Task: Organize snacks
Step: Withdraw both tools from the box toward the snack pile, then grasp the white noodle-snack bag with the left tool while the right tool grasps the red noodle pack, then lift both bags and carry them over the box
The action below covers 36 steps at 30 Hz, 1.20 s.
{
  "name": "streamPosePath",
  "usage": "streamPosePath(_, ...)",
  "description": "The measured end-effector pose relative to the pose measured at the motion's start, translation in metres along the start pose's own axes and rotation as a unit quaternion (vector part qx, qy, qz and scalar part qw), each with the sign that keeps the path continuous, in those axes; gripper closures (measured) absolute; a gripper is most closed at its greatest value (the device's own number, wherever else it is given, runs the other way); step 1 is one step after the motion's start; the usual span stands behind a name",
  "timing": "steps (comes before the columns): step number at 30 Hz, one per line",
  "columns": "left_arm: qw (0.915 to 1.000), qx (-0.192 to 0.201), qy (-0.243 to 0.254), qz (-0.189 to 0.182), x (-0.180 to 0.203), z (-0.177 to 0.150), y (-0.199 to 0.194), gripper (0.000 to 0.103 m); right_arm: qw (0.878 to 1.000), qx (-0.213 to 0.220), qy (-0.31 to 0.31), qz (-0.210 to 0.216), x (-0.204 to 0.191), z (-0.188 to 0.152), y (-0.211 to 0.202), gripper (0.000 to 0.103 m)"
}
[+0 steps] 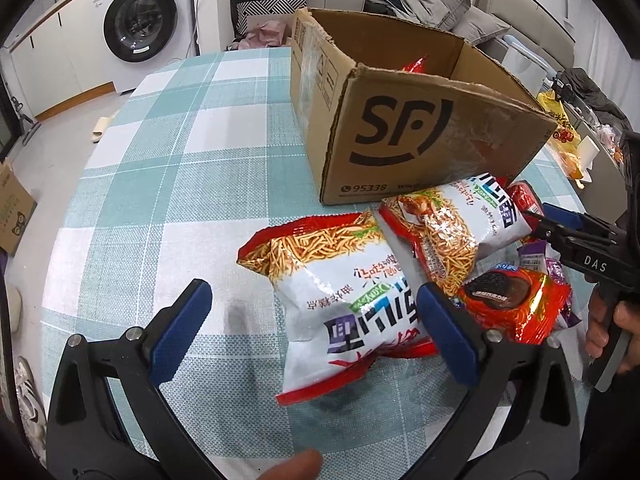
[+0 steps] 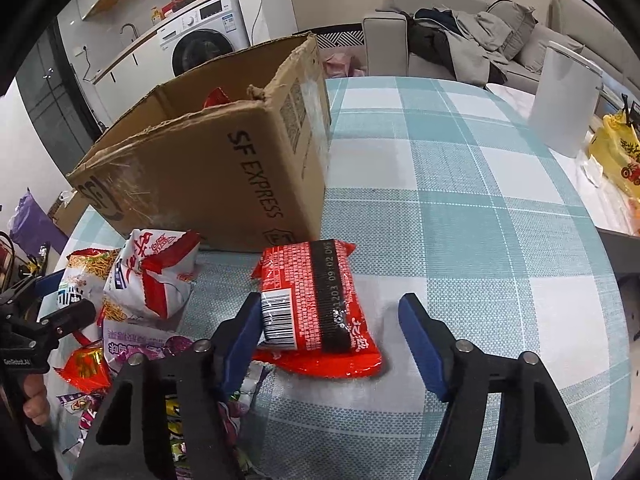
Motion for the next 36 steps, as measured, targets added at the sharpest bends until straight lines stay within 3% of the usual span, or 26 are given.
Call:
streamPosePath(9, 0.9991, 0.009, 0.01, -0.041, 0.009, 0.001, 0.001, 0.03, 1.0, -0.005, -0.021, 0.016, -0.011, -0.006, -0.003, 0.051)
streamPosePath(15, 0.999, 0.02, 0.011, -0.037, 0.01, 0.001, -0.002, 0.051, 0.999, -0.003, -0.034, 0.025, -0.016, -0.008, -0.008, 0.058)
streamPosePath(36, 0.9967, 0.074, 0.03, 0.014, 0.013, 0.007, -0.041, 0.056, 0.997, 0.049, -0.025, 0.057, -0.017, 0.005, -0.04, 0.059)
Point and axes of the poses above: each gripper's, at about its wrist camera, not at the fingertips, and y roughly the way its jaws point, x to its right, z to its top, the point moved 4 cm from there along y, roughly the way its jaws point, and after that the axes turned 15 degrees about y, right-handed, at the moved point
